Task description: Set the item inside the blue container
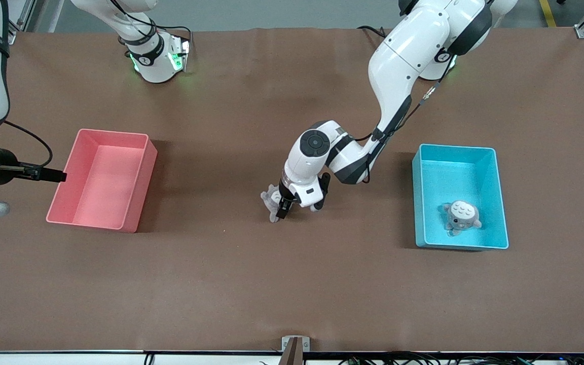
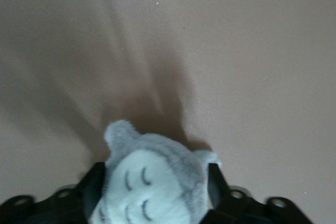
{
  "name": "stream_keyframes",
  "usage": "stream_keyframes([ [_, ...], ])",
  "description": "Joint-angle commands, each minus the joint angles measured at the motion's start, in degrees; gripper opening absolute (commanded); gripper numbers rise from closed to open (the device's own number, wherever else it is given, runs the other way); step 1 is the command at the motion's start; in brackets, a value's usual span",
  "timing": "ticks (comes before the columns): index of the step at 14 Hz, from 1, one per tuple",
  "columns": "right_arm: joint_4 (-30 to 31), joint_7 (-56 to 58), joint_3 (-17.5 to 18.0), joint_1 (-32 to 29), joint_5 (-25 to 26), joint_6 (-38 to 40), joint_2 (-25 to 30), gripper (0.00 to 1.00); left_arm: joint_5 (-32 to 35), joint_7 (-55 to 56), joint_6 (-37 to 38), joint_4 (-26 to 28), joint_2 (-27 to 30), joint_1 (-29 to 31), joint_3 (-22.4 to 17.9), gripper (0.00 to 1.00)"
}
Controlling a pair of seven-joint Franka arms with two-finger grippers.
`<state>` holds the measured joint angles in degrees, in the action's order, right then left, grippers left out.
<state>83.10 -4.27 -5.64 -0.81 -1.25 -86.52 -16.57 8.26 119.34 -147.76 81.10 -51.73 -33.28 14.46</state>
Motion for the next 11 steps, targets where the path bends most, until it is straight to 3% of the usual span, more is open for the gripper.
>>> stream_keyframes([
  [1,-0.92,0.31,1.16,-1.21,0.64,0.3,0.58,1.0,-0.26,1.68,-0.69,-1.82,-1.1,-1.87,-1.19,0.18],
  [2,-0.92,0.14,1.16,-1.65,0.2,0.3,0.58,1.0,-0.09,1.69,-0.69,-1.91,-0.75,-2.75,-1.71,0.04],
  [3,-0.74,-0.39,1.24,-1.57,-0.06,0.47,0.58,1.0,0.26,1.25,-0.69,-1.91,-0.48,-3.1,-2.85,0.0],
  [6,-0.83,-0.66,1.51,-1.21,-0.06,2.49,0.58,1.0,3.76,0.72,0.45,-1.91,1.36,-3.55,-5.22,0.0],
  [8,-0.39,-0.57,1.51,-1.21,-0.06,2.58,0.84,1.0,8.86,-1.11,5.09,-1.91,4.6,-2.41,-5.85,0.0],
  [11,0.22,-0.48,1.59,-1.13,-0.06,2.58,2.06,1.0,10.9,-14.7,10.2,0.63,11.89,4.25,-4.27,0.0],
])
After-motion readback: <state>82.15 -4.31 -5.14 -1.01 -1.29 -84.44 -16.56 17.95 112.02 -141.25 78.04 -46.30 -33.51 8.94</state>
